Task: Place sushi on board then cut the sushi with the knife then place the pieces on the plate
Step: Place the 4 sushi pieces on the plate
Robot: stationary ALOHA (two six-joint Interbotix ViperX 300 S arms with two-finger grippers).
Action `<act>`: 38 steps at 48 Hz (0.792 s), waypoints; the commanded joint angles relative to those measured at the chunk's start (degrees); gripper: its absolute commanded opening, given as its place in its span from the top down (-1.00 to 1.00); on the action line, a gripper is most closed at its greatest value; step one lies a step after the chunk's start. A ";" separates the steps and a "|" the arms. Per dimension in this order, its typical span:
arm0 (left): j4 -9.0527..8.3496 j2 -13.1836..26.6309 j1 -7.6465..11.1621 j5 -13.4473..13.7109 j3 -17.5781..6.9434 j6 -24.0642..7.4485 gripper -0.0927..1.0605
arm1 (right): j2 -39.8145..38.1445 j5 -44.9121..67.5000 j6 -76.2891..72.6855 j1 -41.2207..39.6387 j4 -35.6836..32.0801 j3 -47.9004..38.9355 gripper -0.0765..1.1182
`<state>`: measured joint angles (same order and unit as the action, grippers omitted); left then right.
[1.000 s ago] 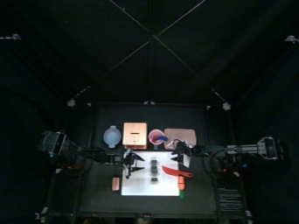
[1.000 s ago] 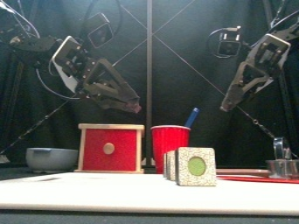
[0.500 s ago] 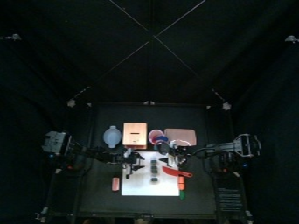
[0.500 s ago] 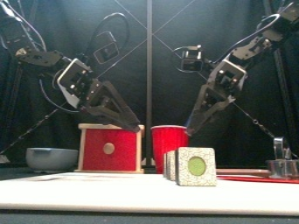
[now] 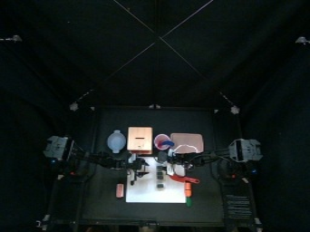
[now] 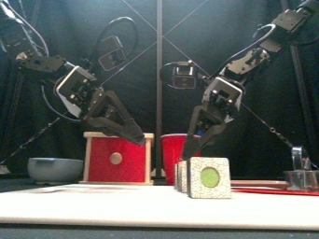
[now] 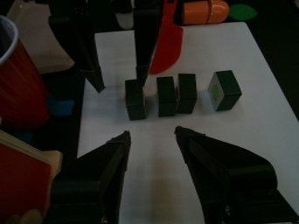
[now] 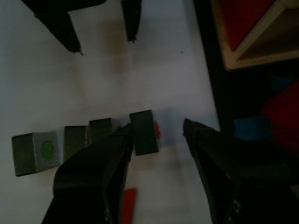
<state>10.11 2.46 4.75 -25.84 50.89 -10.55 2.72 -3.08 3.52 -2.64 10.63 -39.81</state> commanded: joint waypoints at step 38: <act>-0.09 -0.62 -0.09 -0.26 -0.44 -0.09 -0.59 | 3.08 0.09 -0.09 0.09 0.18 2.64 -0.18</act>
<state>10.02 2.46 4.83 -25.84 50.98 -10.63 7.12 -3.16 3.43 -2.37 10.55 -38.06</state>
